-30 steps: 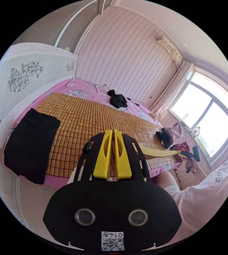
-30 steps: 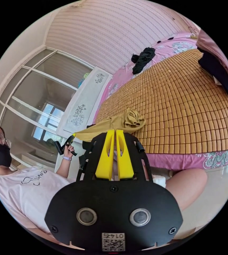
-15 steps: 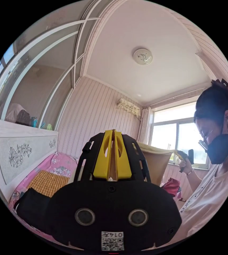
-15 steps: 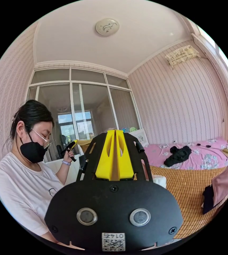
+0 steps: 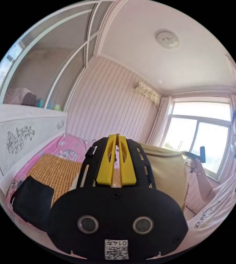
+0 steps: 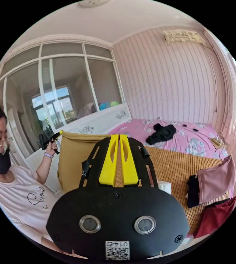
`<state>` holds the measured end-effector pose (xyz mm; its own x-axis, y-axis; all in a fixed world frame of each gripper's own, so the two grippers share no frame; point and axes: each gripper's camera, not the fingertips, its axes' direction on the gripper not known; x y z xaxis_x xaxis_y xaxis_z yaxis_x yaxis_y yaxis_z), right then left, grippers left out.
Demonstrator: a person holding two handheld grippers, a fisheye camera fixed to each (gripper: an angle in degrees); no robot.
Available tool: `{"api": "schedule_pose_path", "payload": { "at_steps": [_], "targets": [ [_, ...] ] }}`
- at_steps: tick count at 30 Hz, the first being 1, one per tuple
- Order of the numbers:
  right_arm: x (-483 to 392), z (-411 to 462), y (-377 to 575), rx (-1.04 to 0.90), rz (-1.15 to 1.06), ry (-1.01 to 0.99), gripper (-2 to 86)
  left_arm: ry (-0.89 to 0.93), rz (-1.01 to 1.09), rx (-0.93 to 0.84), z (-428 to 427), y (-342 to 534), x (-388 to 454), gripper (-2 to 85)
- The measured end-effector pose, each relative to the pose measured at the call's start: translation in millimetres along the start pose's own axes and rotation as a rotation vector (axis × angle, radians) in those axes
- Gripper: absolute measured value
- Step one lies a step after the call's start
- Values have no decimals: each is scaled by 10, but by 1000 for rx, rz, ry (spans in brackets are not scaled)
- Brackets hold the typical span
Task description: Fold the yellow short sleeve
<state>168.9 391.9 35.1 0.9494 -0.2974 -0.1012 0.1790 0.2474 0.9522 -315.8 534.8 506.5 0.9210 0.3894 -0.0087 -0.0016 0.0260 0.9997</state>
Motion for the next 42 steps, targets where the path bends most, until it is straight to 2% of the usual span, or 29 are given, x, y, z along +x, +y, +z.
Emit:
{"api": "schedule_pose_path", "payload": {
  "at_steps": [2,4,5,7,11,13,15,19,21,26,30,35,42],
  "targets": [
    [491,745,133,-187,141,76,0,7,-103,-141,490,179,-207,-10],
    [782,1060,175,-222,263,86,0,-9,-140,-245,910,294,-275,-10],
    [883,1135,85,-182,311,83,0,-55,-115,-286,1117,257,-217,-10],
    [903,1073,-218,-59,315,96,0,-27,-53,-237,1277,6,-35,-10],
    [800,557,-815,317,263,50,0,-9,99,-11,1277,-701,356,-10],
    [808,421,-832,397,224,1,1,13,113,50,1258,-799,360,-10],
    [857,402,-683,417,188,-12,1,17,102,36,1320,-697,234,-10],
    [1237,764,72,241,261,8,2,-14,34,-158,1640,-157,-159,-10],
    [1482,1039,482,128,349,-4,2,-55,-67,-326,1923,350,-504,-10],
    [2033,1890,1706,-188,583,77,2,-31,-312,-576,2398,1383,-1060,-10],
    [2333,2292,2391,-365,761,23,1,-141,-327,-808,2678,2026,-1248,-10],
    [2438,2412,2924,-528,780,41,1,-188,-374,-938,2723,2386,-1409,-10],
    [2433,2186,3379,-560,794,39,1,-141,-361,-1042,2671,2579,-1485,-10]
  ]
}}
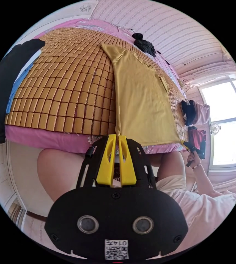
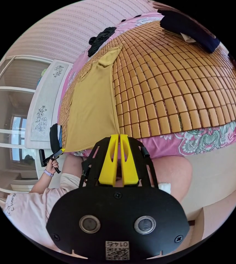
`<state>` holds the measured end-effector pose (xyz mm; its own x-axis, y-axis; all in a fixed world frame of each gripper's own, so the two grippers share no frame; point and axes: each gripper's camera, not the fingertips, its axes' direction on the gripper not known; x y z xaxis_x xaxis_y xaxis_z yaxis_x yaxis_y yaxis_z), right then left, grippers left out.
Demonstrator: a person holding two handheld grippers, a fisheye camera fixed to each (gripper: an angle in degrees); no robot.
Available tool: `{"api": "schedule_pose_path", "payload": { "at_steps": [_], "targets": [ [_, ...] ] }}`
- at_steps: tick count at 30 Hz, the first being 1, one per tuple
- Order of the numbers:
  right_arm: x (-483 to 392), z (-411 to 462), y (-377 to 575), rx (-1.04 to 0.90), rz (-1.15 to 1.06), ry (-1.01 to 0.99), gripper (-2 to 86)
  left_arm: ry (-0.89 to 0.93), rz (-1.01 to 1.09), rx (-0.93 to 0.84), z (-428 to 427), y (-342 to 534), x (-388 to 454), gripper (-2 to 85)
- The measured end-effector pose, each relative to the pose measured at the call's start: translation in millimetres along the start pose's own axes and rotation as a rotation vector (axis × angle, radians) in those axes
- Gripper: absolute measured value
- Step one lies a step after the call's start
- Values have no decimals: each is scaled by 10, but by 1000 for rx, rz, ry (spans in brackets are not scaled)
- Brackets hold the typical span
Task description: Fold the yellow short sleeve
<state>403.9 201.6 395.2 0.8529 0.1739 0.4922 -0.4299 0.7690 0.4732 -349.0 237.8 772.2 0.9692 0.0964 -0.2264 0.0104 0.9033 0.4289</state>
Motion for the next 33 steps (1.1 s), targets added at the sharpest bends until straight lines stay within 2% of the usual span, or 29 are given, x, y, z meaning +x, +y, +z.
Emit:
{"api": "schedule_pose_path", "payload": {
  "at_steps": [4,7,20,24,33],
  "targets": [
    [217,16,120,5,59,-44,2,25,25,-47,64,22,-41,-10],
    [272,-65,127,38,67,-77,2,52,18,-20,40,32,-90,-10],
    [255,-45,235,-45,42,19,0,38,-71,51,-42,162,-243,-8],
    [253,-19,324,-57,60,65,-2,20,-100,127,-135,330,-269,-10],
    [-19,-10,498,-78,-69,59,-3,11,-58,298,-349,672,-180,-10]
  ]
}}
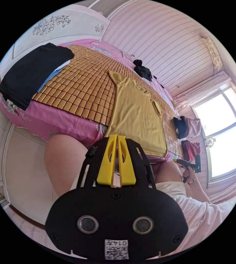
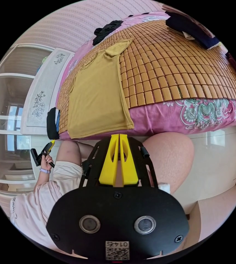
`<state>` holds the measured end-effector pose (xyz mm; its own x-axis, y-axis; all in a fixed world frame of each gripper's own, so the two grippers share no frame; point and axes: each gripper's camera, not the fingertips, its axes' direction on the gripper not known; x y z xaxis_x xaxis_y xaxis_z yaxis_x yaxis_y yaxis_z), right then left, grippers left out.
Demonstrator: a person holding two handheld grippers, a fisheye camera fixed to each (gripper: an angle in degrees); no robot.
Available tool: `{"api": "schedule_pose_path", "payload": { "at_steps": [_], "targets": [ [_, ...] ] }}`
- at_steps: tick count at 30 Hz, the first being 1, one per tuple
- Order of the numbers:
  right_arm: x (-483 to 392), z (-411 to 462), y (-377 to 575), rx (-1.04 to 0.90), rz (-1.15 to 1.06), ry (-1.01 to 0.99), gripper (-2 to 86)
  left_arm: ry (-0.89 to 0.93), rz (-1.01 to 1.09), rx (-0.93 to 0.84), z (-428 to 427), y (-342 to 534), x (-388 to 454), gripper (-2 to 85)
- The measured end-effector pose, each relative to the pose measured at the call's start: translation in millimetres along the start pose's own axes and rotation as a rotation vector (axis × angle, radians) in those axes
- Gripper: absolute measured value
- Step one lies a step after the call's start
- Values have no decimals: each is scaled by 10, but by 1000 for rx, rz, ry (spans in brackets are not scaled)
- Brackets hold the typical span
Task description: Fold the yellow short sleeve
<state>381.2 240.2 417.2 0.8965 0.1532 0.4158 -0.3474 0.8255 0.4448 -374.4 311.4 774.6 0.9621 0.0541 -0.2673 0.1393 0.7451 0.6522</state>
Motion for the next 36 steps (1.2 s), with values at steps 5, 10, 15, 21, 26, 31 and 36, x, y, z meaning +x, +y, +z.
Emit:
{"api": "schedule_pose_path", "payload": {
  "at_steps": [5,10,15,21,26,31,36],
  "targets": [
    [-187,7,78,20,-56,-32,-3,-30,66,7,-135,71,88,-10],
    [-319,122,81,-4,-43,-4,-3,-36,107,70,-253,154,134,-10],
    [-446,200,69,5,-59,45,-1,5,84,28,-166,26,132,-10],
    [-534,287,-271,1,-87,118,9,52,36,28,16,-364,-17,-6],
    [-907,200,-1176,163,-202,375,87,-41,129,-7,262,-1104,11,27],
    [-1117,347,-2312,185,-248,481,108,-120,190,-16,596,-2085,98,52],
    [-1021,639,-3315,173,-148,516,128,-203,195,-41,1075,-2963,246,62]
  ]
}}
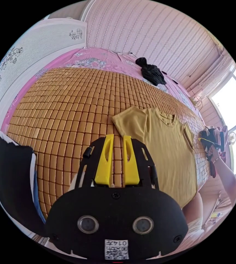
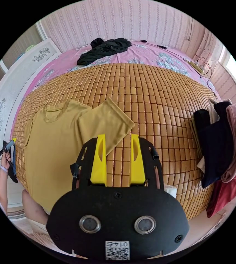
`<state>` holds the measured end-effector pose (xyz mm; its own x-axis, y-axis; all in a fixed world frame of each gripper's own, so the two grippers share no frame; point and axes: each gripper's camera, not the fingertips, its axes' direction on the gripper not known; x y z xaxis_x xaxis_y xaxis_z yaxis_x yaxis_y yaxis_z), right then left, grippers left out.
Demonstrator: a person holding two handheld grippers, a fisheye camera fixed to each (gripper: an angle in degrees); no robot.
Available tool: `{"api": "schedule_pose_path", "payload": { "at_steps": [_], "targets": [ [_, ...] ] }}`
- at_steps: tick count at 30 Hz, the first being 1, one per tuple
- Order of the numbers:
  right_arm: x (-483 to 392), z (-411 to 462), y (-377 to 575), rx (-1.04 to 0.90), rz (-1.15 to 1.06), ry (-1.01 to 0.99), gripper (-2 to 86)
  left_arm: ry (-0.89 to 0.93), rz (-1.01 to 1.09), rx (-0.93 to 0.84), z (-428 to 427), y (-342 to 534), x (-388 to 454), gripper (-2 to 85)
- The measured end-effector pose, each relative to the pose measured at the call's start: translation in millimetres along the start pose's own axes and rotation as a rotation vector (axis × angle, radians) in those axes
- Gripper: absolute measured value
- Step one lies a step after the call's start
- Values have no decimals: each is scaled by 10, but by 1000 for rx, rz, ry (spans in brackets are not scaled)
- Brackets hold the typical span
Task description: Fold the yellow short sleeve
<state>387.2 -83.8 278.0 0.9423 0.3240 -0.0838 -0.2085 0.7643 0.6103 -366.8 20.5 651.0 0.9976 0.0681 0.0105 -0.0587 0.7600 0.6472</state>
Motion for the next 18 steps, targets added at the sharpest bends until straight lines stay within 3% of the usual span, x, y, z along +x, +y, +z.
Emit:
{"api": "schedule_pose_path", "payload": {
  "at_steps": [5,7,10,18],
  "targets": [
    [91,506,-365,-110,72,112,106,-24,-30,-37,356,-410,93,82],
    [104,473,-307,-73,51,92,97,-53,-27,-105,508,-454,130,76],
    [208,295,-123,-20,53,75,18,-79,72,-70,472,-423,249,15],
    [795,-232,841,-1,204,-76,21,-106,-61,34,-169,132,41,-2]
  ]
}}
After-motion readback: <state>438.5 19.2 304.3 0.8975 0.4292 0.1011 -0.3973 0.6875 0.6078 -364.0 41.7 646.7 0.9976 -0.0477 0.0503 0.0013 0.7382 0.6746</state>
